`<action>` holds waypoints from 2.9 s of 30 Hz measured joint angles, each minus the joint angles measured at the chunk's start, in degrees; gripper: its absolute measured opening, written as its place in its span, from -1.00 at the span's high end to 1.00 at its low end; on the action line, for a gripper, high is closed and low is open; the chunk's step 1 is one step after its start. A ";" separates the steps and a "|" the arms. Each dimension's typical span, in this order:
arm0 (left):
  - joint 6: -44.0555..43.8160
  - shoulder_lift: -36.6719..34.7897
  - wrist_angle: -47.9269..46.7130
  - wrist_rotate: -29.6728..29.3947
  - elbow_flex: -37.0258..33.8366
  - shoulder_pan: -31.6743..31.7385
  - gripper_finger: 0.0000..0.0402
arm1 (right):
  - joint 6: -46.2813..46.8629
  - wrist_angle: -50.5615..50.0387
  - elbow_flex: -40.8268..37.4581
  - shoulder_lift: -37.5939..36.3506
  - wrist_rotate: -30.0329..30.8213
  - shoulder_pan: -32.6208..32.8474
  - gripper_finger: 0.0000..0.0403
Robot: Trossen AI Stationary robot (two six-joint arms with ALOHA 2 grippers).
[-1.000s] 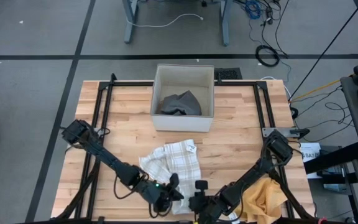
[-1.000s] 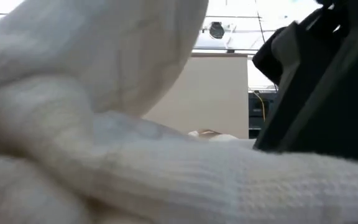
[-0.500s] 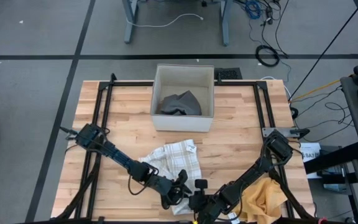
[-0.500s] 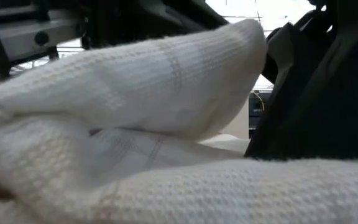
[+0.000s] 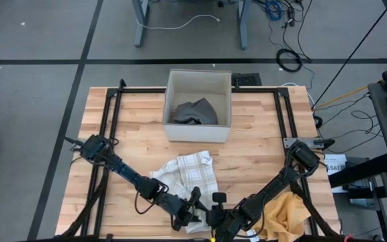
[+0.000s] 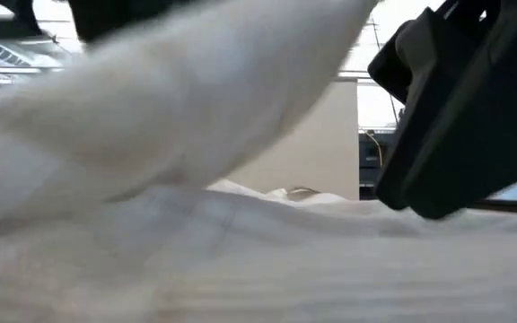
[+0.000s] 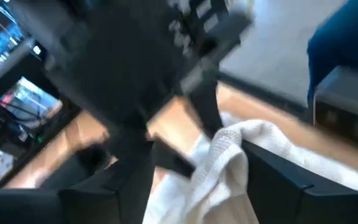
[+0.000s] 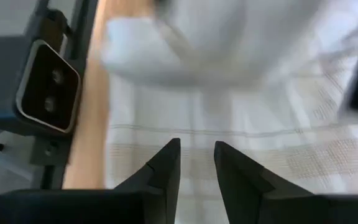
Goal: Fold towel
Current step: Fold the white patterned towel
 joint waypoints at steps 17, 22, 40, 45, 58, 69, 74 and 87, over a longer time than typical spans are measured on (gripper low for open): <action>-7.28 -2.27 -5.23 -4.17 0.04 -0.01 -0.37 | -0.34 -0.40 -0.02 0.17 -0.24 0.00 0.56; -6.60 -5.81 -15.55 -10.35 0.13 -3.07 -0.37 | -0.27 -0.84 -0.02 0.17 -0.25 -0.02 0.56; -40.35 -9.04 -70.73 -13.57 0.02 -11.26 -0.37 | -0.55 -1.31 -0.02 0.17 -0.02 -0.02 0.56; -40.48 -9.01 -72.56 -13.53 0.02 -9.71 -0.37 | -0.51 -1.33 -0.02 0.15 0.00 -0.02 0.56; -36.29 -9.16 -65.73 -0.27 -5.40 -1.85 0.31 | -0.47 -1.35 0.00 0.11 0.11 0.00 0.56; -31.88 -10.09 -71.09 -7.65 -0.44 -4.51 0.96 | -0.49 -1.40 0.00 0.09 0.07 0.00 0.56; -29.39 -13.98 -72.58 -14.05 2.39 -4.93 0.97 | -0.49 -1.39 0.00 0.09 -0.02 0.00 0.56; -13.37 -16.14 -59.66 -22.69 6.43 4.13 0.99 | 0.01 -1.25 0.00 0.09 -0.24 0.00 0.56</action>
